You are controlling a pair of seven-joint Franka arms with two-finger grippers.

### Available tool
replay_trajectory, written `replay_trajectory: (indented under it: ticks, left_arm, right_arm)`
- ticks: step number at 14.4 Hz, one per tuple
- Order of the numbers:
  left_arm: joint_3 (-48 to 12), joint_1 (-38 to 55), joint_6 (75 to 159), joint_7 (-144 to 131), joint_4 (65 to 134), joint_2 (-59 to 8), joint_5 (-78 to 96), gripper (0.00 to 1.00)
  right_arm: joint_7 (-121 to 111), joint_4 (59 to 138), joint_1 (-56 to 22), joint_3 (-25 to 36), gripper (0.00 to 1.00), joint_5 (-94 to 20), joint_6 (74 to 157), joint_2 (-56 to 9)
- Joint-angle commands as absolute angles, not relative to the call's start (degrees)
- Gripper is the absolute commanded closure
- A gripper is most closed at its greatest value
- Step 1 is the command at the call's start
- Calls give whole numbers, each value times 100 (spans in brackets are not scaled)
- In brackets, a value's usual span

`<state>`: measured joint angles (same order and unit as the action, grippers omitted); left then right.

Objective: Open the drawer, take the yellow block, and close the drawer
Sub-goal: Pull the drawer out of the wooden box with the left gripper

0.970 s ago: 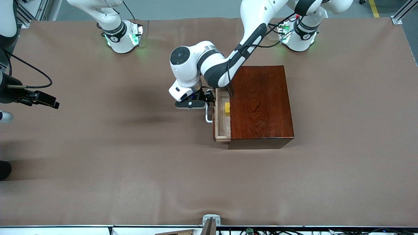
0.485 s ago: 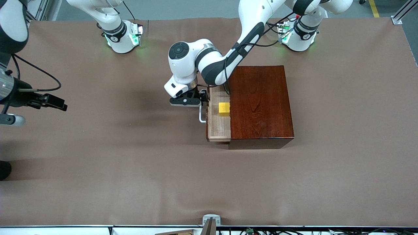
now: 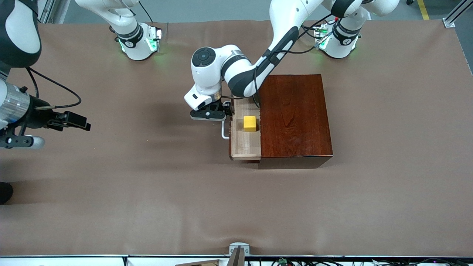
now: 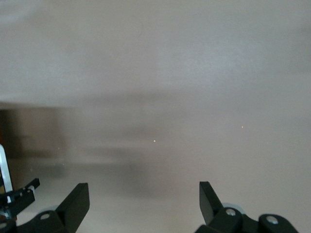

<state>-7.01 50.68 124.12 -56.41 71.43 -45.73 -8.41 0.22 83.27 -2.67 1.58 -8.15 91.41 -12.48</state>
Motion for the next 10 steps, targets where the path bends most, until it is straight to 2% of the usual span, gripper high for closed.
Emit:
replay_trajectory:
  ticks: [1,10]
  left_arm:
    - [-800,5089,13033,-5713,6987,-4772,-563,0]
    - [-817,5106,13798,-5704,6979,-4904,-237,0]
  right_arm:
    - [-823,8271,-378,176,0,-932,9149,-1318]
    - [-2204,8262,-712,176,0,-940,9492,-1547]
